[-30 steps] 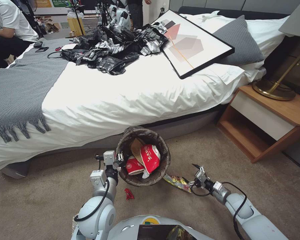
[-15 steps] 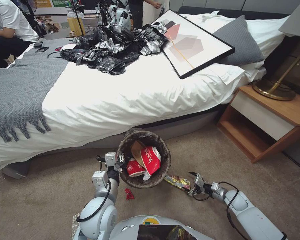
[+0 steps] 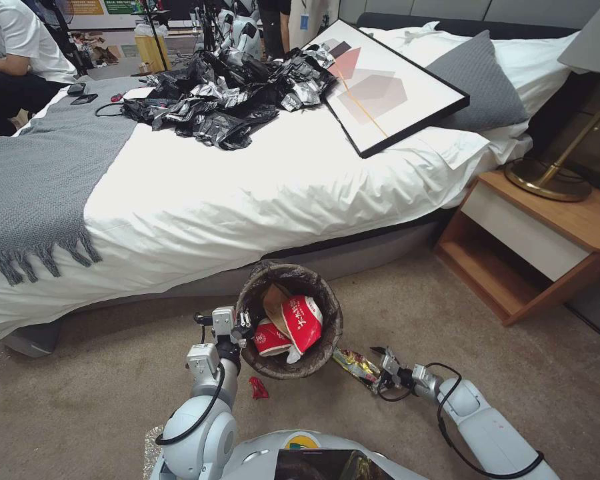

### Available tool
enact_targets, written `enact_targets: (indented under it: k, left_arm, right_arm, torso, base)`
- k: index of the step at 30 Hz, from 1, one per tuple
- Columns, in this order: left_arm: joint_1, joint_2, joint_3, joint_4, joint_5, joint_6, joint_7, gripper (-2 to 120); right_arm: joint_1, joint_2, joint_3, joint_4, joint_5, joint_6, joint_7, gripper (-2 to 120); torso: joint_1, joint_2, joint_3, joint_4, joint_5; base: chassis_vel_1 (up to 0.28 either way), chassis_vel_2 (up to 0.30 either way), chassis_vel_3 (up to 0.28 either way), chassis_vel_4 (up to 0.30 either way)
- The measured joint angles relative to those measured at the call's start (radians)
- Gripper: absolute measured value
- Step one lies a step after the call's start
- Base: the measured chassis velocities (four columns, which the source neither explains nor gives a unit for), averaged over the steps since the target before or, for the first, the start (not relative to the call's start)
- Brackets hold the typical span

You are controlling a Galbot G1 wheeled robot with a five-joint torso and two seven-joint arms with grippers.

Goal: Pick up the trash bin, then pick up the garbage from the floor and place it into the trash bin.

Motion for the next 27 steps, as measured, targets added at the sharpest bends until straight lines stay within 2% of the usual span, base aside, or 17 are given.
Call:
enact_targets:
  k: [2,4,7,10,11,12,14,15,18,19,21,22,25,27]
  left_arm:
    - [0.0,0.0,-0.002,0.0,0.0,0.0,0.0,3]
    - [0.0,0.002,-0.003,0.0,0.0,0.0,0.0,3]
    - [-0.004,0.003,-0.004,0.001,-0.001,0.0,0.0,3]
    - [-0.006,0.002,-0.002,0.003,-0.002,0.0,0.0,3]
    - [-0.008,0.002,0.0,0.005,-0.002,0.0,0.0,3]
    - [-0.008,0.002,0.0,0.005,-0.002,0.0,0.0,3]
    - [-0.009,0.002,0.001,0.006,-0.003,0.0,0.0,3]
    - [-0.009,0.002,0.001,0.006,-0.003,0.0,0.0,3]
    - [-0.009,0.004,-0.001,0.005,-0.005,0.0,0.0,3]
    - [-0.009,0.004,-0.001,0.005,-0.005,0.0,0.0,3]
    - [-0.009,0.005,-0.001,0.004,-0.005,0.0,0.0,3]
    - [-0.009,0.005,-0.001,0.004,-0.005,0.0,0.0,3]
    - [-0.009,0.004,-0.001,0.003,-0.006,0.0,0.001,3]
    - [-0.008,0.004,-0.001,0.003,-0.005,0.0,0.001,3]
  right_arm:
    - [0.003,0.006,0.003,-0.014,0.003,0.009,-0.02,86]
    - [0.001,0.006,0.005,-0.018,0.004,0.013,-0.024,82]
    - [-0.005,0.005,0.01,-0.019,0.01,0.017,-0.026,66]
    - [-0.006,0.004,0.011,-0.017,0.012,0.017,-0.026,59]
    - [-0.009,-0.002,0.015,-0.013,0.013,0.015,-0.024,52]
    - [-0.009,-0.002,0.015,-0.013,0.013,0.015,-0.024,52]
    - [-0.013,-0.004,0.017,-0.009,0.014,0.015,-0.022,41]
    - [-0.013,-0.004,0.017,-0.009,0.014,0.015,-0.022,41]
    - [-0.015,-0.004,0.018,-0.008,0.014,0.015,-0.019,25]
    - [-0.015,-0.004,0.018,-0.008,0.014,0.015,-0.019,25]
    - [-0.015,-0.001,0.019,-0.008,0.012,0.015,-0.017,15]
    - [-0.015,-0.001,0.019,-0.008,0.012,0.015,-0.017,15]
    - [-0.016,0.001,0.02,-0.006,0.011,0.015,-0.014,0]
    - [-0.016,0.001,0.02,-0.004,0.011,0.016,-0.013,0]
  torso:
    - [0.0,0.0,0.0,-0.0002,-0.0004]
    - [0.0,0.0,0.0,-0.0002,-0.0006]
    - [0.0,0.0,0.0,-0.0003,-0.0001]
    - [0.0,0.0,0.0,-0.0002,0.0004]
    - [0.0,0.0,0.0,0.0006,0.0006]
    - [0.0,0.0,0.0,0.0006,0.0006]
    - [0.0,0.0,0.0,0.0001,0.0005]
    - [0.0,0.0,0.0,0.0001,0.0005]
    - [0.0,0.0,0.0,-0.0001,0.0001]
    - [0.0,0.0,0.0,-0.0001,0.0001]
    - [0.0,0.0,0.0,-0.0001,0.0002]
    - [0.0,0.0,0.0,-0.0001,0.0002]
    - [0.0,0.0,0.0,-0.0001,0.0001]
    - [0.0,0.0,0.0,-0.0001,0.0001]
  base:
    - [0.0,0.0,0.0,0.0]
    - [0.0,0.0,0.0,0.0]
    - [0.0,0.0,0.0,0.0]
    - [0.0,0.0,0.0,0.0]
    - [0.0,0.0,0.0,0.0]
    - [0.0,0.0,0.0,0.0]
    - [0.0,0.0,0.0,0.0]
    - [0.0,0.0,0.0,0.0]
    - [0.0,0.0,0.0,0.0]
    - [0.0,0.0,0.0,0.0]
    - [0.0,0.0,0.0,0.0]
    - [0.0,0.0,0.0,0.0]
    - [0.0,0.0,0.0,0.0]
    - [0.0,0.0,0.0,0.0]
